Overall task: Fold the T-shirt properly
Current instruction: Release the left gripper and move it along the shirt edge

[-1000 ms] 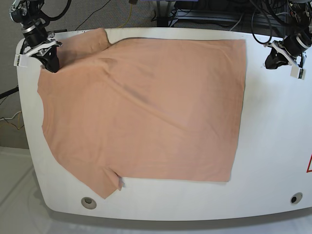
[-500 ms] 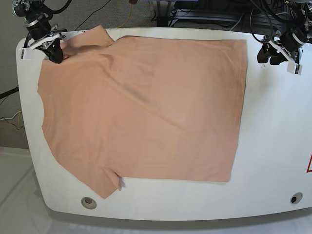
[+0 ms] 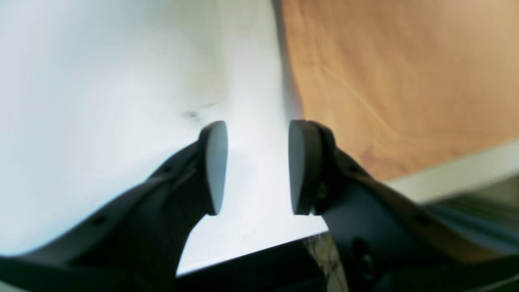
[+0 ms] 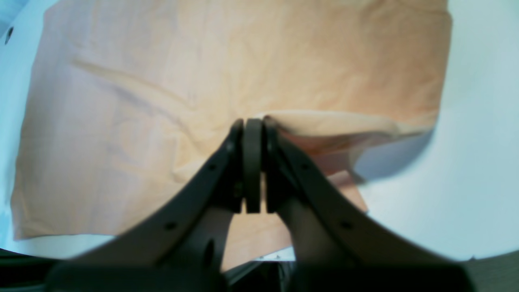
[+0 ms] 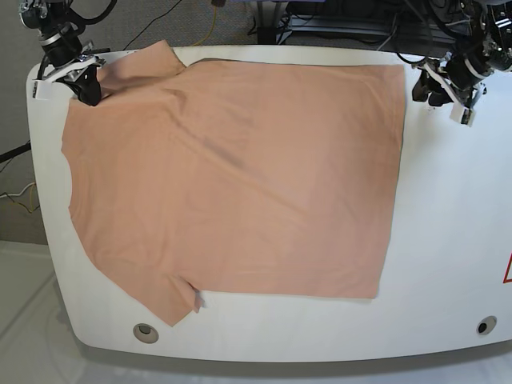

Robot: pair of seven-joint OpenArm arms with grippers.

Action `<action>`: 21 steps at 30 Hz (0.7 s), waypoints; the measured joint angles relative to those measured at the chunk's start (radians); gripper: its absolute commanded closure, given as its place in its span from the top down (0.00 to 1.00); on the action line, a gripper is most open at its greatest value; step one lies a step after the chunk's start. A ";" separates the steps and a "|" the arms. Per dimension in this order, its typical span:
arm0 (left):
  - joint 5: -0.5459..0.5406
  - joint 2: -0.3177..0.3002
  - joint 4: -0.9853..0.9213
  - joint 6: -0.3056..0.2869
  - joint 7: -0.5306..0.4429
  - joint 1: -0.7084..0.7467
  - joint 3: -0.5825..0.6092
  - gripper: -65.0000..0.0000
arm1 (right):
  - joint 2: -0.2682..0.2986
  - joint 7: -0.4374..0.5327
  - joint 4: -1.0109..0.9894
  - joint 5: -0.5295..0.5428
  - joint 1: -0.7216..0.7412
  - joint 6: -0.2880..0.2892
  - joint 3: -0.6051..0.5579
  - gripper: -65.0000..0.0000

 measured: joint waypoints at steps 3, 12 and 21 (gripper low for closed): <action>-0.003 0.005 -0.018 -0.001 -0.021 -0.014 0.003 0.33 | -0.001 0.000 0.000 0.000 0.003 -0.004 0.000 0.00; 0.009 0.008 -0.124 -0.003 -0.045 -0.040 -0.006 0.37 | -0.002 -0.001 0.000 0.001 0.003 -0.010 0.000 0.00; -0.227 -0.002 -0.106 -0.027 0.120 -0.026 -0.049 0.57 | -0.001 -0.001 0.000 0.002 0.000 -0.009 0.000 0.00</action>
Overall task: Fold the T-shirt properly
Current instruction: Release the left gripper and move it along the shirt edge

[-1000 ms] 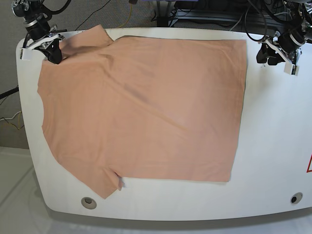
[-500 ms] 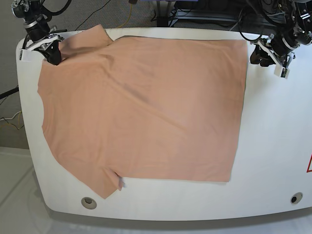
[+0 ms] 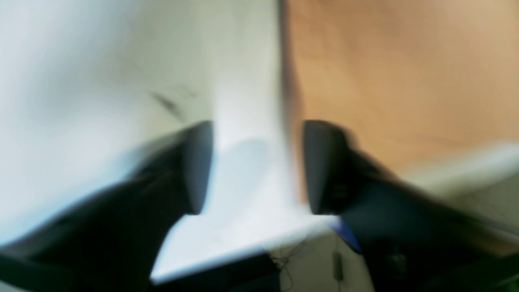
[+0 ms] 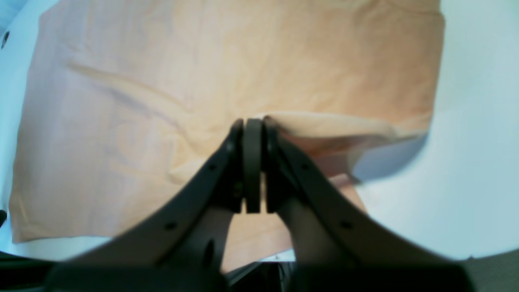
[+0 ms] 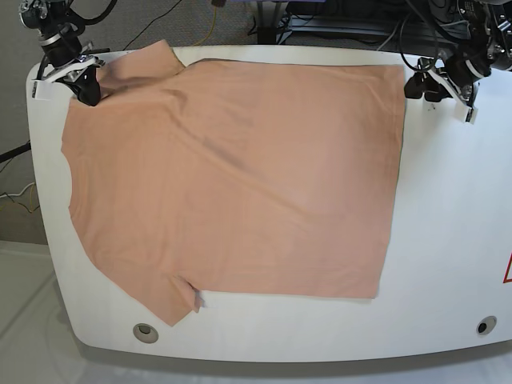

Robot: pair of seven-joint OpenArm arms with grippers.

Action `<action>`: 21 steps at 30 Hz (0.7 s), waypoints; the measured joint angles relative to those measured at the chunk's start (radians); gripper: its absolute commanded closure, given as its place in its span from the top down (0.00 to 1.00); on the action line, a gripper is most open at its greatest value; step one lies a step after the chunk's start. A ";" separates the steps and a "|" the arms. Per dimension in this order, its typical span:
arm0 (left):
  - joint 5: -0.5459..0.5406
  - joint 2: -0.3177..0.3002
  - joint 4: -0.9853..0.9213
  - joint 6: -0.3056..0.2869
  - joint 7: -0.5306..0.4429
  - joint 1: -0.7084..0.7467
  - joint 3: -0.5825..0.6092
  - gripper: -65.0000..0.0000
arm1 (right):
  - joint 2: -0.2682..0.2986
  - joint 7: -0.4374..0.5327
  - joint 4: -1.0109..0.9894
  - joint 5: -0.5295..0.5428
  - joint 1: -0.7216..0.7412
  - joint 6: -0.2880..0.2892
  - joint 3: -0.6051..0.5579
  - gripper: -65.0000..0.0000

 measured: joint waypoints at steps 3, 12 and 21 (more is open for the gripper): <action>-0.039 -0.013 0.015 -0.002 0.017 0.011 -0.015 0.59 | -0.001 0.000 0.000 0.002 0.000 0.003 0.000 0.00; -0.003 -0.014 0.086 -0.012 -0.001 0.021 -0.015 0.62 | -0.001 0.000 0.000 0.001 0.002 0.005 0.000 0.00; 0.076 -0.008 0.120 -0.007 -0.026 0.043 -0.011 0.58 | -0.001 0.000 0.000 -0.002 0.001 0.003 0.001 0.00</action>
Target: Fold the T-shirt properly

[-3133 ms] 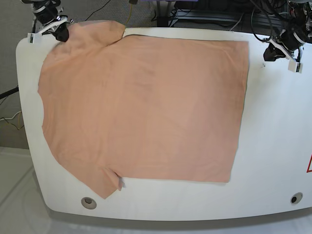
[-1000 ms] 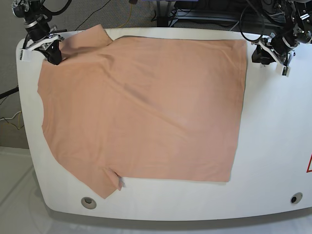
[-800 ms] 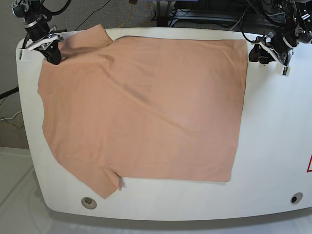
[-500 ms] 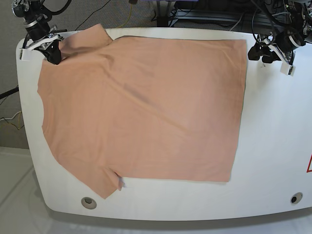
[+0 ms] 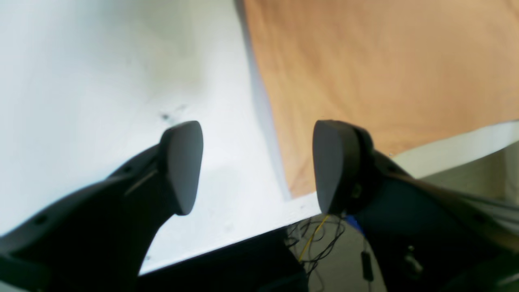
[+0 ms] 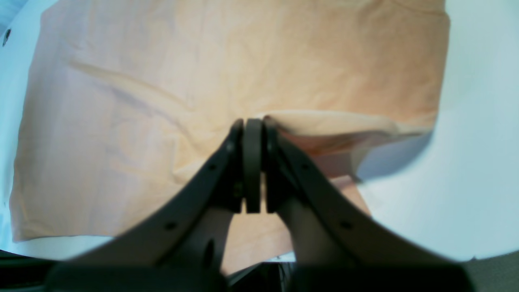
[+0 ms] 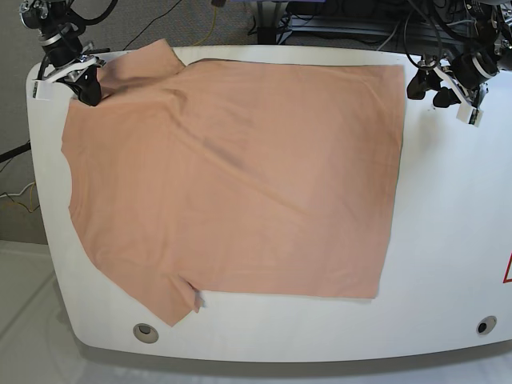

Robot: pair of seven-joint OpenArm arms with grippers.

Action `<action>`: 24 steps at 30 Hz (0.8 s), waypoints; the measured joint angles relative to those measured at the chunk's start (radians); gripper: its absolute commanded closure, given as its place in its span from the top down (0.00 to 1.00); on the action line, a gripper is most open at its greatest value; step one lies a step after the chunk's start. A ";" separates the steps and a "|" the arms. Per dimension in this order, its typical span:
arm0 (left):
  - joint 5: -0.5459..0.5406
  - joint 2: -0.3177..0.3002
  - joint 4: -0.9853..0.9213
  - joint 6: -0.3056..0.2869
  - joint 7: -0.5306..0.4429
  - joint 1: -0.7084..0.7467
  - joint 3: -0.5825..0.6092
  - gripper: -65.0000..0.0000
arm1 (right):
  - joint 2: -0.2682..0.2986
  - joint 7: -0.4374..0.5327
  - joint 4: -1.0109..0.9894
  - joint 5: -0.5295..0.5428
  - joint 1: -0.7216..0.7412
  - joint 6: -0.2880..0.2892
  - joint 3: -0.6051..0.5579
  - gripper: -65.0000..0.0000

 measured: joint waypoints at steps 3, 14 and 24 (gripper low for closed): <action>0.010 0.005 -0.005 -0.002 -0.014 0.011 0.022 0.59 | 0.000 0.000 0.001 0.000 -0.001 0.001 0.001 0.00; -0.127 0.063 -0.108 -0.042 -0.025 0.018 0.103 0.56 | 0.000 0.003 0.001 0.000 0.004 0.003 0.002 0.00; -0.139 0.061 -0.118 -0.044 -0.005 0.011 0.076 0.59 | -0.003 0.004 0.001 -0.005 0.003 0.008 0.002 0.00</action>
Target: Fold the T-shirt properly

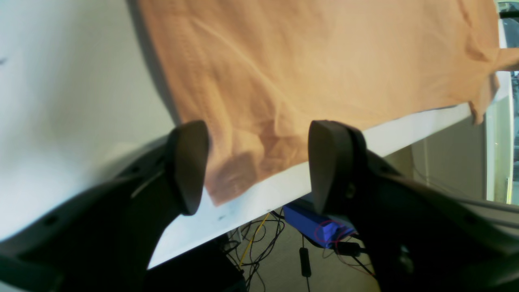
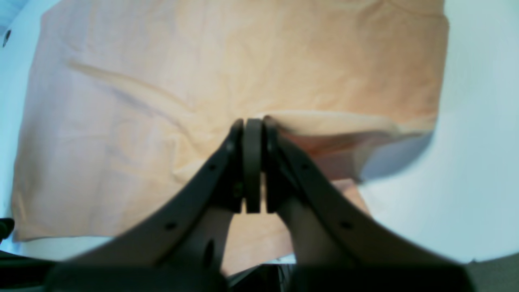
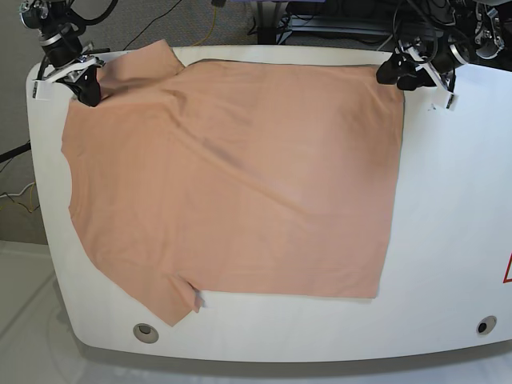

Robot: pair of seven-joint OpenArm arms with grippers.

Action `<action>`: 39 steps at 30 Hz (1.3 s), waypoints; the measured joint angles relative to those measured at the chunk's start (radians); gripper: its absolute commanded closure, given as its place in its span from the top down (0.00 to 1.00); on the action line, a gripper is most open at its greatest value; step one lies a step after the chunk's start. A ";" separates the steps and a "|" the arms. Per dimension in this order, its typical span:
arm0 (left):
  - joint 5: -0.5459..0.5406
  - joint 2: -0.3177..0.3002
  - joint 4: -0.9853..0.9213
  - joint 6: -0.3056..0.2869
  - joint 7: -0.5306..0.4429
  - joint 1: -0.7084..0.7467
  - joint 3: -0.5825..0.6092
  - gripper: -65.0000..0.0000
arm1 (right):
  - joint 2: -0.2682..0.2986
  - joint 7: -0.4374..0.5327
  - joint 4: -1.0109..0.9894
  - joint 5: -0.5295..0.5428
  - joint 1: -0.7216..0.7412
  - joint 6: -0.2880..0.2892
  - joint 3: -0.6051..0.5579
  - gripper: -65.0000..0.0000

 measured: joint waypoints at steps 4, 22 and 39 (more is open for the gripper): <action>0.027 0.000 0.016 0.007 0.011 0.002 -0.027 0.60 | 0.000 0.000 0.000 0.000 0.000 0.003 0.000 0.00; 0.053 0.027 0.157 0.010 0.045 0.037 -0.160 0.62 | 0.000 0.000 -0.002 -0.003 0.002 0.004 0.004 0.00; 0.169 0.069 0.209 0.018 0.058 0.076 -0.018 0.11 | 0.001 -0.003 -0.002 -0.011 0.010 0.006 0.007 0.00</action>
